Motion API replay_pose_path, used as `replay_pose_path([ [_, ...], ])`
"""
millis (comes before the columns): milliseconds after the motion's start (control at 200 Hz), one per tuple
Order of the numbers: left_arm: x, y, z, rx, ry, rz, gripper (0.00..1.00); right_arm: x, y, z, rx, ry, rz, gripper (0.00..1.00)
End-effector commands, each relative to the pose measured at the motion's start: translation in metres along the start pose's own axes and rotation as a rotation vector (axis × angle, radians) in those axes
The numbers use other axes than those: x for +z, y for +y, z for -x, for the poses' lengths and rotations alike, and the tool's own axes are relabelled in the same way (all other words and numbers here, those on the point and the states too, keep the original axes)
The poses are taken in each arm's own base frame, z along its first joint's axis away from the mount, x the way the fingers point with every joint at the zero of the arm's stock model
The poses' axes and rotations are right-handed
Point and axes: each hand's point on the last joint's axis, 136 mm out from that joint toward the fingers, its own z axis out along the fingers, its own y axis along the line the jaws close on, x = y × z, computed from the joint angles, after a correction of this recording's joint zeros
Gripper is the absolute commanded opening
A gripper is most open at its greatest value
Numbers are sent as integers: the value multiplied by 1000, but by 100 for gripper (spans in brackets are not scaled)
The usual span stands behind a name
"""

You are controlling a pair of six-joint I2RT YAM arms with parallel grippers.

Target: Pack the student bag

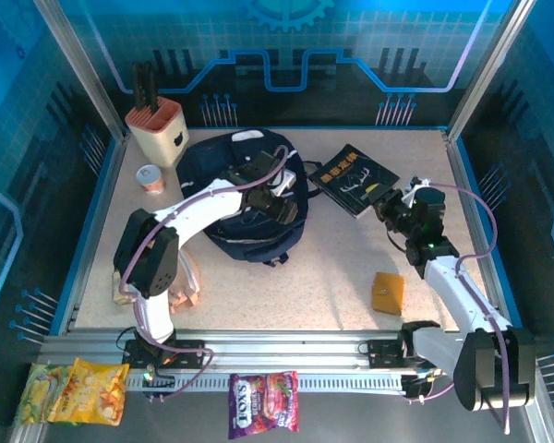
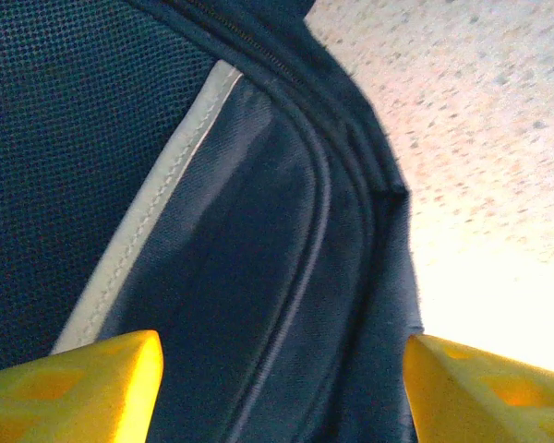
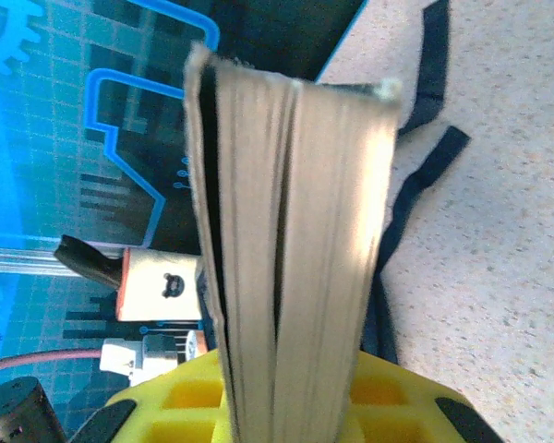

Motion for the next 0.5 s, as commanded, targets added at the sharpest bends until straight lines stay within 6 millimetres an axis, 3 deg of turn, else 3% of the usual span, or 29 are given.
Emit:
replay_pose_path([
  [0, 4, 13, -15, 150, 109, 63, 70, -9, 7, 5, -44, -17, 27, 0],
  [165, 16, 28, -22, 162, 204, 135, 70, -12, 5, 8, -38, -25, 24, 0],
  [495, 27, 39, -31, 186, 269, 203, 70, -14, -2, 9, -15, -37, 11, 0],
])
